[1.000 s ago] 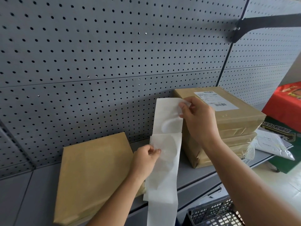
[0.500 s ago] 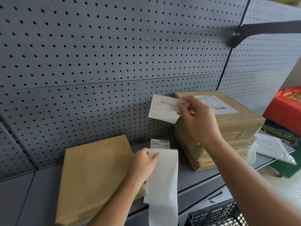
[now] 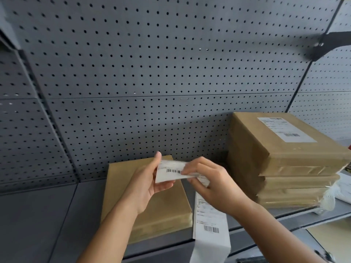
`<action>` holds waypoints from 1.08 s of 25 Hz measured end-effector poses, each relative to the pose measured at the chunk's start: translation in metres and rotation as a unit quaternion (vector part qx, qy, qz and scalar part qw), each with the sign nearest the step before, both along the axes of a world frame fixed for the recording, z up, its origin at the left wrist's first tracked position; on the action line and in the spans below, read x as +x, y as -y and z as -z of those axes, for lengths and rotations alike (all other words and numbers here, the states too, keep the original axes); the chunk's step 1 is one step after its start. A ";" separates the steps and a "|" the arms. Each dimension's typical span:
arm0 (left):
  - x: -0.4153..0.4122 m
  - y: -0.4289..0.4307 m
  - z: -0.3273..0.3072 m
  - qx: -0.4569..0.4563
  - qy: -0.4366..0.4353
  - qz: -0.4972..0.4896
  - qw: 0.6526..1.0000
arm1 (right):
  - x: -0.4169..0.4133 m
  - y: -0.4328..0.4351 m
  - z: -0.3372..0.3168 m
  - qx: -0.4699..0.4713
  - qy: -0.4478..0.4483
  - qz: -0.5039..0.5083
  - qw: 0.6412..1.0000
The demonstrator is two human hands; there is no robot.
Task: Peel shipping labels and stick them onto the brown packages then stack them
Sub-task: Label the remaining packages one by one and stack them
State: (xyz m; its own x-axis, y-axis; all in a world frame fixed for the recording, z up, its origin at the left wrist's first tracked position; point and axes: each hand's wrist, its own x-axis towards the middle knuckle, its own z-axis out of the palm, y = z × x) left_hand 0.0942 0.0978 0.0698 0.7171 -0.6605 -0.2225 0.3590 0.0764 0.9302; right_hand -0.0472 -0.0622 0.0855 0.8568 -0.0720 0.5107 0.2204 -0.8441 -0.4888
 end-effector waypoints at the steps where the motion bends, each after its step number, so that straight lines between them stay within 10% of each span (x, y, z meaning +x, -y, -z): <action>1: 0.004 -0.008 0.002 0.007 0.019 -0.009 1.000 | 0.004 -0.006 0.004 -0.002 -0.014 -0.012 1.000; 7: 0.012 -0.051 0.009 0.046 0.059 -0.091 0.993 | 0.026 -0.028 0.014 0.078 -0.174 -0.069 0.979; 15: 0.018 -0.084 0.020 0.070 0.090 -0.096 0.989 | 0.074 -0.056 0.048 0.615 -0.231 0.010 0.754; 27: 0.041 -0.083 0.039 0.289 0.267 -0.096 0.914 | 0.105 -0.064 0.050 0.326 -0.218 0.158 0.906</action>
